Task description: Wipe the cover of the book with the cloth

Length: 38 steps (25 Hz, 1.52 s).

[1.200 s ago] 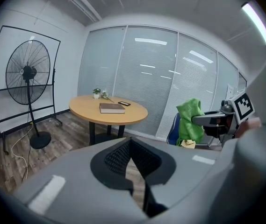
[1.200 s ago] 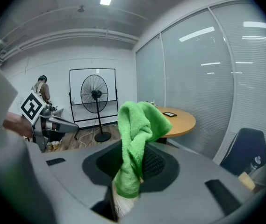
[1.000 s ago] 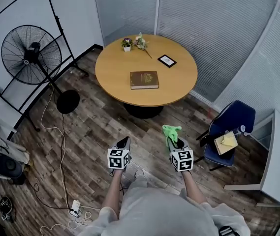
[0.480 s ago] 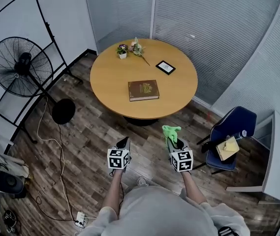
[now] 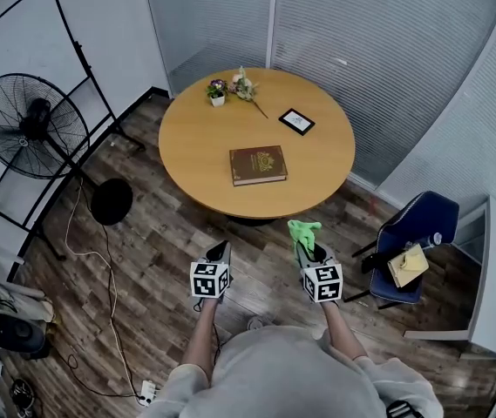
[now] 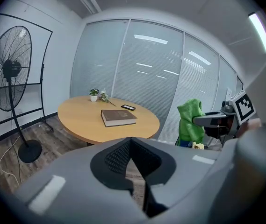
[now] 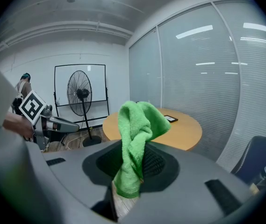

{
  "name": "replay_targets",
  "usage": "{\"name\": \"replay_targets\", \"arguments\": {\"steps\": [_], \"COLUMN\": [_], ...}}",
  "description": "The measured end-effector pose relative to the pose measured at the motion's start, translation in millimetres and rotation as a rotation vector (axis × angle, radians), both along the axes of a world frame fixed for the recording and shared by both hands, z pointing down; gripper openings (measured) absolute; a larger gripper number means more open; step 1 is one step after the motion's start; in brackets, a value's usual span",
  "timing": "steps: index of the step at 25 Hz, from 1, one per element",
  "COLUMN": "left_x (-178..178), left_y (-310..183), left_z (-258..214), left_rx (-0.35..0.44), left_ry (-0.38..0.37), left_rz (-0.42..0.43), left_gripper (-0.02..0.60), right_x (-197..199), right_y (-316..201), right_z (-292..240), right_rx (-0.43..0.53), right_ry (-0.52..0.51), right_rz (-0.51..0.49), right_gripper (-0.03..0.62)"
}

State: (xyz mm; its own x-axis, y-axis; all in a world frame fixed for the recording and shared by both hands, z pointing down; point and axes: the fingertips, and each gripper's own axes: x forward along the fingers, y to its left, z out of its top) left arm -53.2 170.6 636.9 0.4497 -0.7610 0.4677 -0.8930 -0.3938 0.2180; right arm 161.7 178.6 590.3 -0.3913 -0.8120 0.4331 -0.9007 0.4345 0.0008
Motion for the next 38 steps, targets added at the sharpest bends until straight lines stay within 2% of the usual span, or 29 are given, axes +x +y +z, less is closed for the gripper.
{"name": "replay_targets", "arguments": {"steps": [13, 21, 28, 38], "left_x": [-3, -13, -19, -36], "left_y": [-19, -45, -80, -154], "left_z": [4, 9, 9, 6], "left_rx": [-0.011, -0.016, -0.027, -0.051], "left_ry": [-0.011, -0.025, -0.036, -0.047], "left_rz": [0.021, 0.010, -0.012, -0.079], "left_gripper": [0.009, 0.009, 0.009, 0.009], "right_x": [-7, -19, -29, -46], "right_y": [-16, -45, -89, -179], "right_z": [5, 14, 20, 20], "right_rx": [-0.010, -0.015, -0.032, -0.048], "right_ry": [-0.004, -0.016, -0.031, -0.048], "right_rz": [0.002, -0.023, -0.054, -0.112], "right_gripper": [0.098, 0.098, 0.098, 0.098]}}
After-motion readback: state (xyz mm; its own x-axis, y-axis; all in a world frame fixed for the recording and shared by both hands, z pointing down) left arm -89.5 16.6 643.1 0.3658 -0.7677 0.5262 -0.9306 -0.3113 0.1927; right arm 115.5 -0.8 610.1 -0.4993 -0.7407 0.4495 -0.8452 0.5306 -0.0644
